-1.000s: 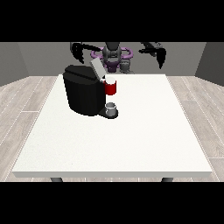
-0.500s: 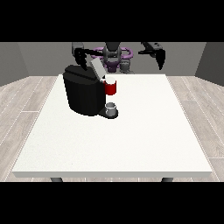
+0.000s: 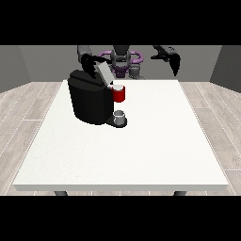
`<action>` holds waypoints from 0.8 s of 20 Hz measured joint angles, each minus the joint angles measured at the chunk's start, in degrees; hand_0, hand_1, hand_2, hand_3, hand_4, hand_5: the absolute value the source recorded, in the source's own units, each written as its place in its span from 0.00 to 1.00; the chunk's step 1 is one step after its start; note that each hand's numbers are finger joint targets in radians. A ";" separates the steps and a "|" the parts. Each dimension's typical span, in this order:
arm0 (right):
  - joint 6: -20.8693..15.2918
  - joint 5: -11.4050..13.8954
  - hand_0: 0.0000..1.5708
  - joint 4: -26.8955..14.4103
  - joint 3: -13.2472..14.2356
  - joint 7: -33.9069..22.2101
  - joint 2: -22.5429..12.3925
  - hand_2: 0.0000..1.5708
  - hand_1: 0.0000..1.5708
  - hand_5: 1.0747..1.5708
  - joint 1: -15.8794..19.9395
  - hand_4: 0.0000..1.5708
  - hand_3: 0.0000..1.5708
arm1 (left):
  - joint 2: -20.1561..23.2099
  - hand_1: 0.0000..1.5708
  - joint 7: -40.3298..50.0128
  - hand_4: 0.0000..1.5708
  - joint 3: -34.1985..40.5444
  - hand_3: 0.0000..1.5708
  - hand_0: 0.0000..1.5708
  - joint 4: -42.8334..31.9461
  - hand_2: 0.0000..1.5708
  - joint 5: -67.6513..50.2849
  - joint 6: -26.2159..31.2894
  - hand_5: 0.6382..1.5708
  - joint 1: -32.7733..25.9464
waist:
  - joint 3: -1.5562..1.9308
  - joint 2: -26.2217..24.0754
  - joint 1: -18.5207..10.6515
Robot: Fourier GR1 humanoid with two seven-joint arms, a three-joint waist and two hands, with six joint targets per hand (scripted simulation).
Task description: Insert the coffee pod into the coffee machine and close the lid
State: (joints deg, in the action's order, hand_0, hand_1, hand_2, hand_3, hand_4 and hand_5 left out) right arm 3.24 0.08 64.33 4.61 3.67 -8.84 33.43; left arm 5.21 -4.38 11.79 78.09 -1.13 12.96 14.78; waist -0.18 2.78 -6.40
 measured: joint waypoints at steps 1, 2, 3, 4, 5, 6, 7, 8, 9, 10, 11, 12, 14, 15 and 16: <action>-0.29 0.32 0.00 -0.43 -0.07 -0.17 0.12 0.00 0.00 1.00 0.62 0.00 0.00 | 0.07 0.00 -0.10 0.00 -0.23 0.00 0.00 -0.01 0.00 0.07 -0.07 1.00 -0.10 | 0.00 0.15 -0.12; -0.25 0.47 0.00 -0.59 -0.34 -0.45 0.43 0.00 0.00 1.00 0.98 0.00 0.00 | 0.25 0.00 -0.54 0.00 -0.20 0.00 0.00 -0.44 0.00 0.20 -0.32 1.00 -0.27 | 0.02 0.17 0.12; -0.41 0.70 0.00 -0.66 -0.73 -0.61 0.96 0.00 0.00 1.00 1.04 0.00 0.00 | 0.68 0.00 -0.47 0.00 -0.01 0.00 0.00 -0.81 0.00 0.02 -0.31 1.00 -0.23 | 0.02 -0.02 0.43; -0.05 0.64 0.00 -1.12 -0.40 -0.56 0.51 0.00 0.00 1.00 1.44 0.00 0.00 | 1.11 0.00 -0.36 0.00 0.04 0.00 0.00 -0.59 0.00 -0.40 0.23 1.00 -0.35 | 0.00 0.13 0.08; 0.14 0.84 0.00 -1.43 -0.56 -0.43 0.54 0.00 0.00 1.00 1.85 0.00 0.00 | 1.16 0.00 0.08 0.00 0.06 0.00 0.00 -0.58 0.00 -0.58 -0.10 1.00 0.18 | -0.01 0.27 0.19; -0.10 1.11 0.00 -1.62 -0.60 0.41 0.72 0.00 0.00 1.00 2.35 0.00 0.00 | 1.04 0.00 -0.36 0.00 -0.25 0.00 0.00 -0.50 0.00 -0.42 -0.26 1.00 0.23 | -0.01 0.60 -0.04; 0.05 1.03 0.00 -1.94 -0.38 1.19 0.69 0.00 0.00 1.00 3.01 0.00 0.00 | 0.63 0.00 -0.32 0.00 -0.75 0.00 0.00 -0.21 0.00 -0.07 -0.89 1.00 0.58 | -0.03 0.93 -0.21; 0.09 1.01 0.00 -2.35 -0.18 1.44 0.63 0.00 0.00 1.00 3.30 0.00 0.00 | 0.56 0.00 -0.23 0.00 -1.05 0.00 0.00 0.08 0.00 0.11 -1.12 1.00 0.23 | -0.03 0.84 -0.47; 0.03 1.03 0.00 -2.79 -0.01 1.52 0.63 0.00 0.00 1.00 4.02 0.00 0.00 | 0.62 0.00 -0.09 0.00 -1.15 0.00 0.00 0.08 0.00 -0.05 -1.12 1.00 0.46 | -0.01 1.10 -0.59; 0.24 1.08 0.00 -3.29 -0.03 1.04 0.57 0.00 0.00 1.00 4.49 0.00 0.00 | 0.71 0.00 -0.26 0.02 -0.98 0.00 0.00 -0.27 0.00 -0.27 -1.19 1.00 0.40 | 0.03 1.26 -0.53; 0.72 0.90 0.00 -3.40 -0.10 0.30 0.59 0.00 0.00 1.00 4.83 0.00 0.00 | 1.06 0.00 -0.34 0.08 -0.53 0.00 0.00 -0.74 0.00 -0.43 -1.49 1.00 0.50 | 0.06 1.08 -0.18; 0.75 1.14 0.00 -4.00 -0.09 0.68 0.50 0.00 0.00 1.00 5.25 0.00 0.00 | 0.85 0.00 -0.75 0.09 -0.74 0.00 0.00 -0.78 0.00 -0.18 -1.96 1.00 0.56 | 0.09 1.61 -0.34; 0.33 1.77 0.00 -4.53 -0.62 0.37 1.16 0.00 0.00 1.00 5.82 0.12 0.00 | 0.94 0.00 -1.54 0.12 -0.87 0.00 0.00 -1.36 0.00 -0.01 -2.25 1.00 0.17 | 0.11 1.51 -0.29; 0.71 2.03 0.00 -4.96 -0.71 0.50 0.89 0.00 0.00 1.00 5.93 0.07 0.00 | 1.18 0.00 -0.94 0.11 -0.75 0.00 0.00 -1.27 0.00 -0.42 -2.14 1.00 0.26 | 0.10 1.36 -0.33; 0.81 2.24 0.00 -4.70 -1.28 -0.22 1.39 0.00 0.00 1.00 6.08 0.10 0.00 | 1.66 0.00 -1.79 0.09 -0.42 0.00 0.00 -2.14 0.00 -0.45 -1.88 1.00 -0.17 | 0.12 1.11 -0.03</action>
State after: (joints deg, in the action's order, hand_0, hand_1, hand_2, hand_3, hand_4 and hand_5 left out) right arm 4.06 2.31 59.63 3.32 3.45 -7.45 39.51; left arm 6.87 -6.17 11.37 75.95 -1.57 11.08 14.61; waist -0.05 3.89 -6.43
